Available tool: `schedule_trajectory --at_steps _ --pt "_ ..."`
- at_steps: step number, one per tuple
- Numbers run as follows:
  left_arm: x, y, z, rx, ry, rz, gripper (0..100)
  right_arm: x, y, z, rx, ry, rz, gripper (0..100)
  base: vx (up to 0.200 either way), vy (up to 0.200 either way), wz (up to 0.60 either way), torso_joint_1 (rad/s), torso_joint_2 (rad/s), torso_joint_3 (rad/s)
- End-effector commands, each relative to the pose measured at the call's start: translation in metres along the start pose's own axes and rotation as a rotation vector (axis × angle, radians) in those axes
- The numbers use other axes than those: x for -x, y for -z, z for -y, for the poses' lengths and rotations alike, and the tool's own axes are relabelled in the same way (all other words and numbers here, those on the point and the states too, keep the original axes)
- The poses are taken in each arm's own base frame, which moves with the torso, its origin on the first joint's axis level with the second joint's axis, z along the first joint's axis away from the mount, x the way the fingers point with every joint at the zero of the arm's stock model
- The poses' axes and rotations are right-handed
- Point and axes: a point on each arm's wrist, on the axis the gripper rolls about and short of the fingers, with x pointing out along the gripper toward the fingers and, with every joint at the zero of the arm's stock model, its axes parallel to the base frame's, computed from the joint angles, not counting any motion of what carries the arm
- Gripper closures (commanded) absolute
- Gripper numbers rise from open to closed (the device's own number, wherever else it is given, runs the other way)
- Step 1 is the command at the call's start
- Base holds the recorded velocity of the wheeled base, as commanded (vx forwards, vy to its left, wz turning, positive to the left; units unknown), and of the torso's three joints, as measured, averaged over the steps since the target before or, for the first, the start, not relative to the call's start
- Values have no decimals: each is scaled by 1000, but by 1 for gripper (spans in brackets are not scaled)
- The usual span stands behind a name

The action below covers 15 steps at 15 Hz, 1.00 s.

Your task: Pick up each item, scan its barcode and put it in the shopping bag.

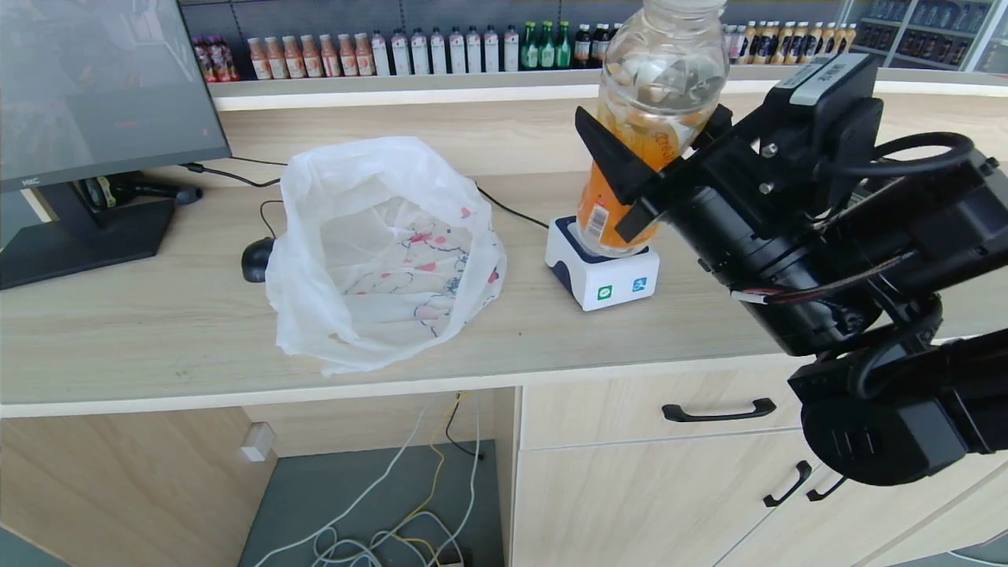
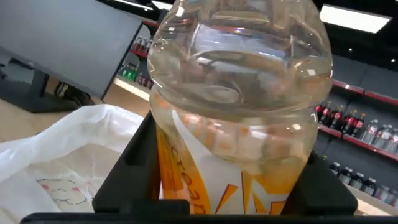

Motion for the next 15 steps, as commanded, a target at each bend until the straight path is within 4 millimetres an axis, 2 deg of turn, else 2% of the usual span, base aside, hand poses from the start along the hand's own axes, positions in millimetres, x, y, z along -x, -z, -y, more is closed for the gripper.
schedule_trajectory --at_steps 1,4,6,9,15 --pt "0 0 0 0 0 1 0 14 -4 1 -109 64 -65 100 0 0 0 0 0 0" --pt "0 0 0 0 0 1 0 25 4 -2 -222 143 -148 100 0 0 0 0 0 0" --pt "0 0 0 0 0 1 0 28 5 -3 -230 205 -180 100 0 0 0 0 0 0" --pt "0 0 0 -1 0 1 0 29 3 -9 -268 210 -181 100 0 0 0 0 0 0" --pt "0 0 0 -9 0 -1 0 28 4 -8 -360 225 -167 100 0 0 0 0 0 0"
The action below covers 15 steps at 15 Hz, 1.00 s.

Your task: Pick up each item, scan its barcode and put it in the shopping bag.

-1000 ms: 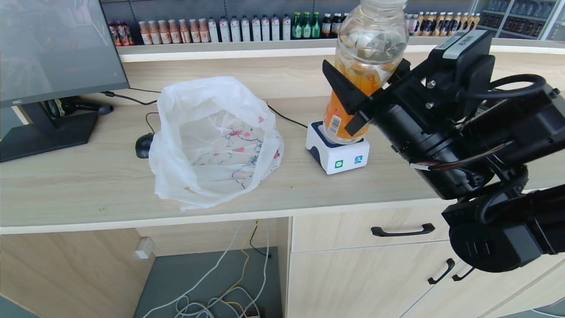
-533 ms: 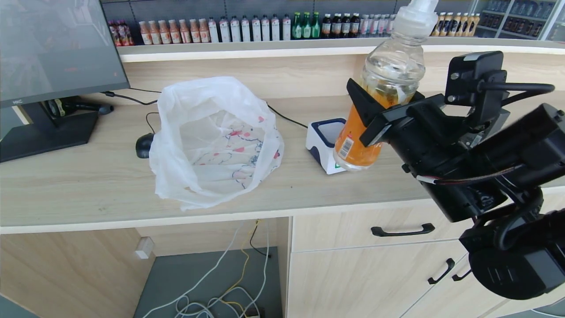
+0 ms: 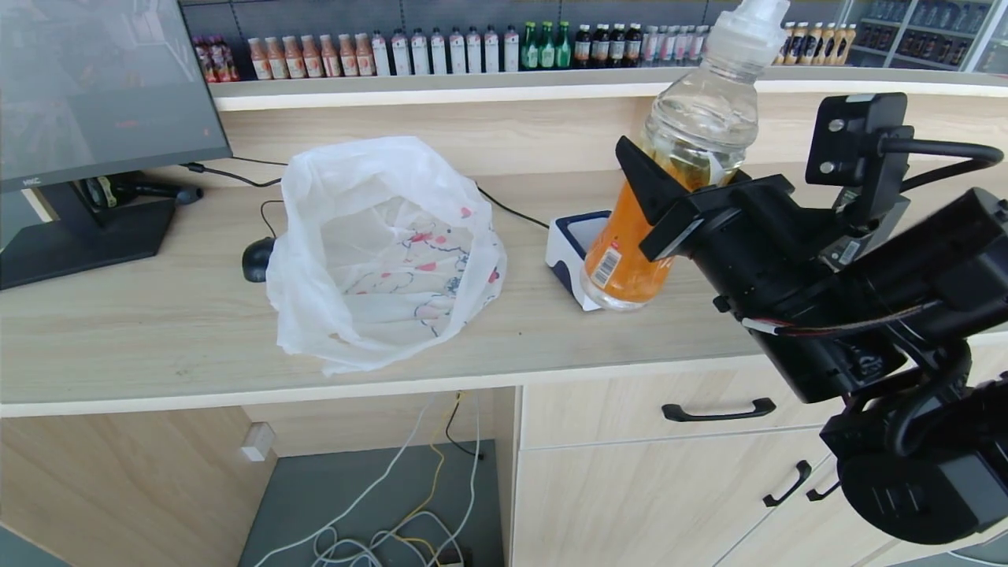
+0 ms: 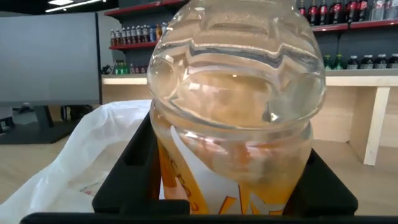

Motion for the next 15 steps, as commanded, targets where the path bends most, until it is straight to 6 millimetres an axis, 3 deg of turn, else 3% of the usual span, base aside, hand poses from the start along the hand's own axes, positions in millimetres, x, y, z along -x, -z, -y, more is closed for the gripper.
schedule_trajectory --at_steps 1,3,15 --pt "0 0 0 1 0 0 0 -1 -1 0 -1 2 4 100 0 0 0 0 0 0" --pt "0 0 0 5 0 2 0 -2 -1 2 -1 7 10 100 0 0 0 0 0 0" --pt "0 0 0 11 0 0 0 -7 -11 3 -21 12 50 100 0 200 0 1 3 2"
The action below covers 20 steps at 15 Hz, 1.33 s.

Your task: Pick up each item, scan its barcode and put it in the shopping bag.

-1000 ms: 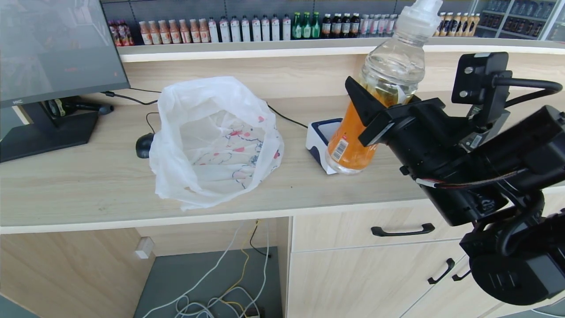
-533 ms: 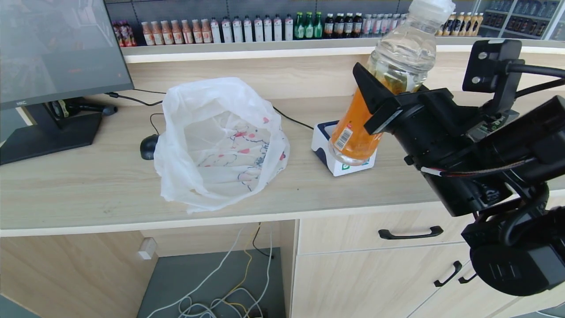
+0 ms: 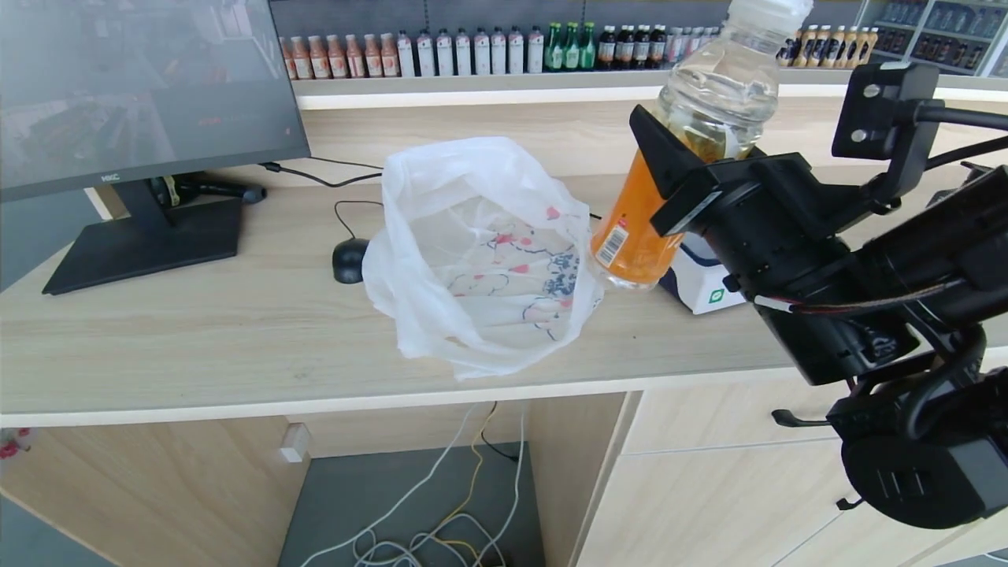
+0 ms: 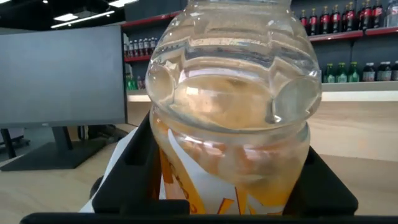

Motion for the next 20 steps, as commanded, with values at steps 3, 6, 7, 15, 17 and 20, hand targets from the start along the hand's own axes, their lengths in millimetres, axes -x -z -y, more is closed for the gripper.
schedule_trajectory --at_steps 3,6,7,15,17,20 --pt "0 0 0 0 0 2 0 2 -2 0 -7 -1 1 100 0 200 0 4 1 -1" --pt "0 0 0 -5 0 2 0 2 -6 -1 -17 -4 10 100 0 67 0 1 1 1" --pt "0 0 0 -5 0 2 0 3 -8 -4 -22 -12 15 100 0 0 0 0 0 0" --pt "0 0 0 -5 0 2 0 -20 30 -47 -80 -111 0 100 0 0 0 0 0 0" --pt "0 0 0 -5 0 0 0 -30 35 -43 -74 -97 -21 100 0 0 0 0 0 0" --pt "0 0 0 -5 0 2 0 -46 42 -39 -45 -116 -125 100 0 0 0 0 0 0"
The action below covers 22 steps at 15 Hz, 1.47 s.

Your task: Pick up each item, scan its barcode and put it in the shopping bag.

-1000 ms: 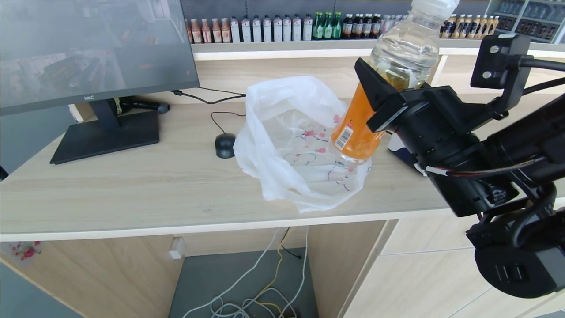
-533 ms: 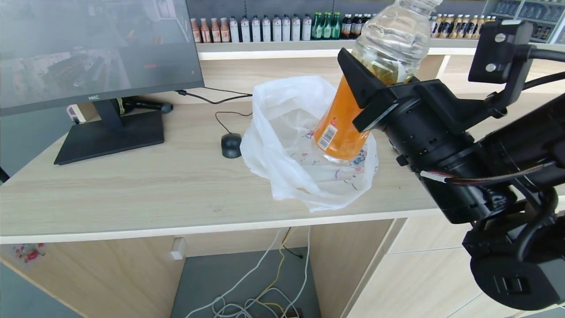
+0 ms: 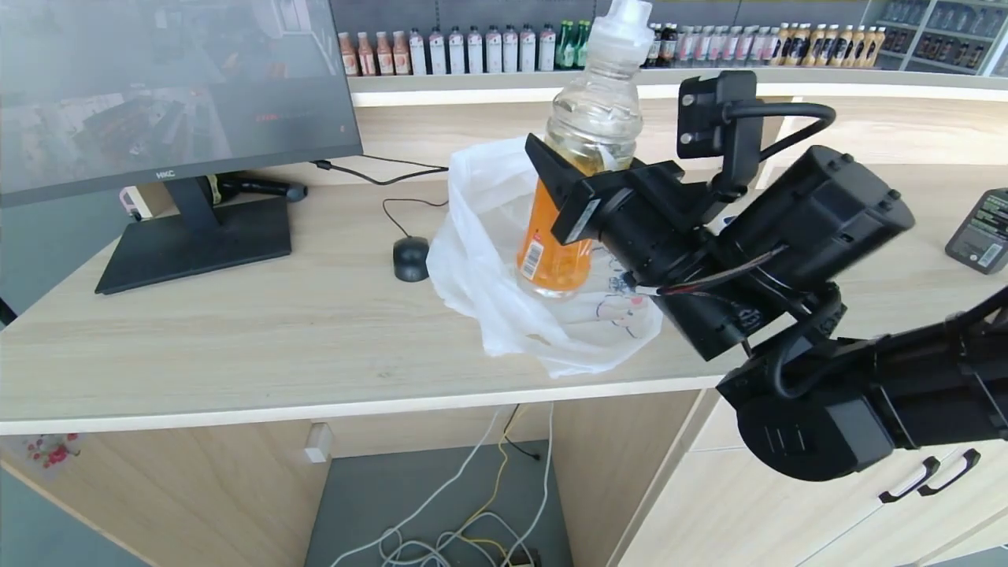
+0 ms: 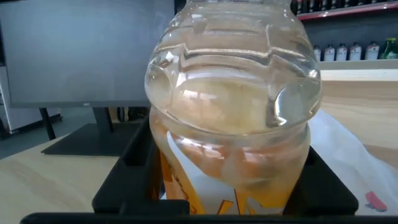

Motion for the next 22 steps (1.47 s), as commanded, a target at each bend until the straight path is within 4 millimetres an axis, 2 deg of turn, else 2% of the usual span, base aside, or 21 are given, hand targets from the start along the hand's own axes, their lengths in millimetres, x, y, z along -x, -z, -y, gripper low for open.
schedule_trajectory --at_steps 1,5,11,15,22 --pt "0 0 0 0 0 1 0 -13 6 1 6 -2 -19 100 0 0 0 0 0 0" --pt "0 0 0 0 0 1 0 -32 11 27 42 1 -23 100 0 0 0 0 0 0" --pt "0 0 0 0 0 1 0 -52 18 51 71 34 -21 100 0 0 0 0 0 0" --pt "0 0 0 0 0 1 0 -65 23 56 75 24 -52 100 0 0 0 0 0 0" --pt "0 0 0 0 0 1 0 -77 52 70 96 37 -70 100 0 0 0 0 0 0"
